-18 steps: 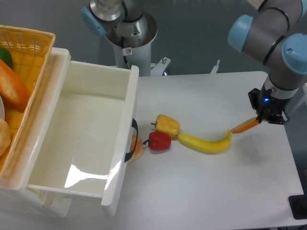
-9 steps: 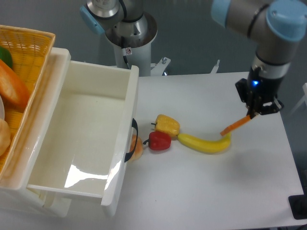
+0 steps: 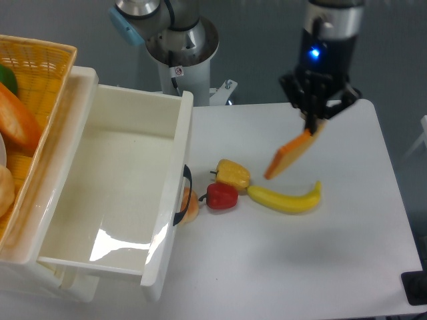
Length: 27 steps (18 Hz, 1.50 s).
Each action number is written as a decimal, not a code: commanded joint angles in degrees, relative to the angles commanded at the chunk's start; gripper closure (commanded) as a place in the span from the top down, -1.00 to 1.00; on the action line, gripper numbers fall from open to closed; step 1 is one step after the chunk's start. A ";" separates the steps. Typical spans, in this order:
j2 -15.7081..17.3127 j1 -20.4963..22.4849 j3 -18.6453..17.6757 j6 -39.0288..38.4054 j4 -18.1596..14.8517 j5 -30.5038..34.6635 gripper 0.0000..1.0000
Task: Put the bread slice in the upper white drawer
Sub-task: 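Lift the bread slice and carry it over the open white drawer, then open the gripper to drop the bread slice into the drawer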
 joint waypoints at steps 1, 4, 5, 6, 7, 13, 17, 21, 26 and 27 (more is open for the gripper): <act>0.53 -0.88 0.00 -2.03 0.00 -2.45 -1.00; 2.37 -2.89 -0.35 -7.13 0.09 -5.02 -1.00; 2.55 -4.65 -0.44 -9.06 0.00 -5.20 -1.00; 2.99 -6.15 -1.05 -10.47 0.00 -5.12 -1.00; 3.08 -7.90 -2.01 -11.09 0.26 -4.94 -1.00; 3.26 -12.75 -7.46 -10.84 0.62 -4.32 -1.00; 2.82 -14.07 -9.05 -10.49 0.79 -4.32 -0.64; 1.77 -15.83 -9.41 -9.87 0.79 -4.41 0.61; 1.59 -15.92 -9.49 -9.87 0.62 -4.32 1.00; 1.50 -15.92 -9.49 -9.87 0.62 -4.32 1.00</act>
